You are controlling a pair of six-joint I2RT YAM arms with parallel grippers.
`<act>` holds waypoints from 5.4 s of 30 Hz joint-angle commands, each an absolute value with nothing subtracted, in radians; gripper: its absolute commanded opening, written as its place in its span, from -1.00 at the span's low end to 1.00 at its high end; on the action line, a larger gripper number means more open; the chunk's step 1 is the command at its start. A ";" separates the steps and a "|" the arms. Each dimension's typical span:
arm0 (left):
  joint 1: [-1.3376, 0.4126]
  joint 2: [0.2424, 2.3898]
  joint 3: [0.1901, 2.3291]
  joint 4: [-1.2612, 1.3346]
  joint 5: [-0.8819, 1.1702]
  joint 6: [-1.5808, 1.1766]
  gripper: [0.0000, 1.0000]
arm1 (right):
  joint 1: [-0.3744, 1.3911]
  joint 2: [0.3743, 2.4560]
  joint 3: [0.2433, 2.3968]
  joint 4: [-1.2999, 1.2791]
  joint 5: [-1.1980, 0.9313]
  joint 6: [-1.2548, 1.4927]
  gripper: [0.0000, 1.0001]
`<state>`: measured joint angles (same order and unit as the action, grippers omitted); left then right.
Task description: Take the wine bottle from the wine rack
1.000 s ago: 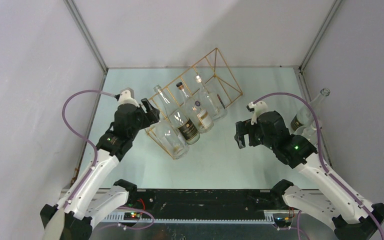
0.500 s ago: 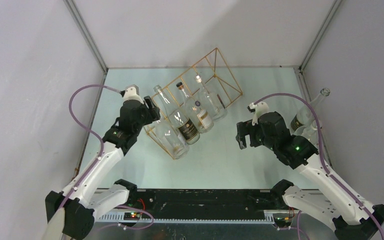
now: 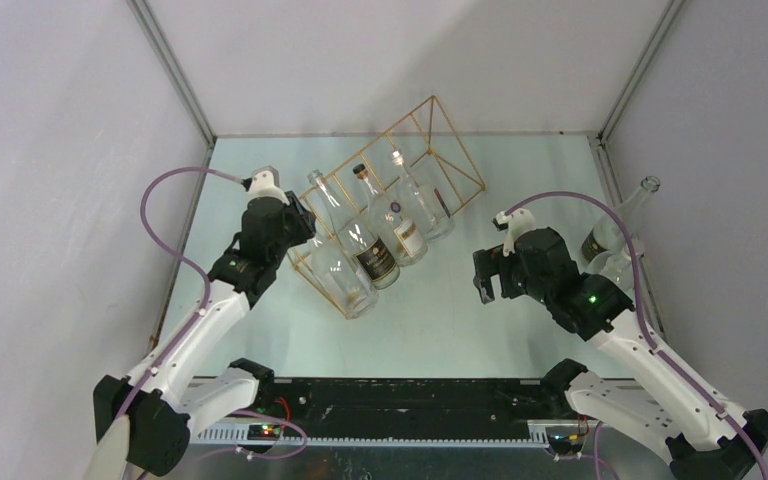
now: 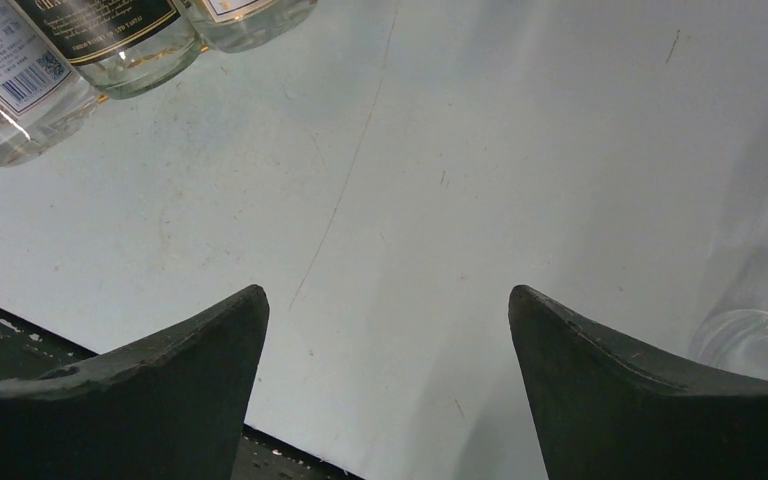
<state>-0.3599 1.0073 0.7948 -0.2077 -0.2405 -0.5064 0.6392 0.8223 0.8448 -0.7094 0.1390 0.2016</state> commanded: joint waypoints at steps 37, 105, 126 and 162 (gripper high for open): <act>-0.855 0.750 0.696 -0.120 -0.655 -0.428 -1.00 | 0.637 0.766 0.846 -0.667 0.137 0.210 0.85; -1.179 2.159 2.077 0.119 -0.302 -0.183 -1.00 | 0.636 0.179 1.188 -0.589 0.216 0.095 0.86; -1.189 2.482 2.442 0.191 -0.220 -0.270 -1.00 | 0.635 0.176 1.189 -0.610 0.208 0.092 0.86; -1.236 2.340 2.258 0.207 -0.261 -0.185 0.47 | 0.635 0.167 1.188 -0.624 0.210 0.099 0.87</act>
<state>-1.2331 2.4687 2.2822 0.1551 -0.2413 -0.2012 0.6392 0.1799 1.1717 -0.6342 0.2142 0.1028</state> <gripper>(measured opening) 0.707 0.933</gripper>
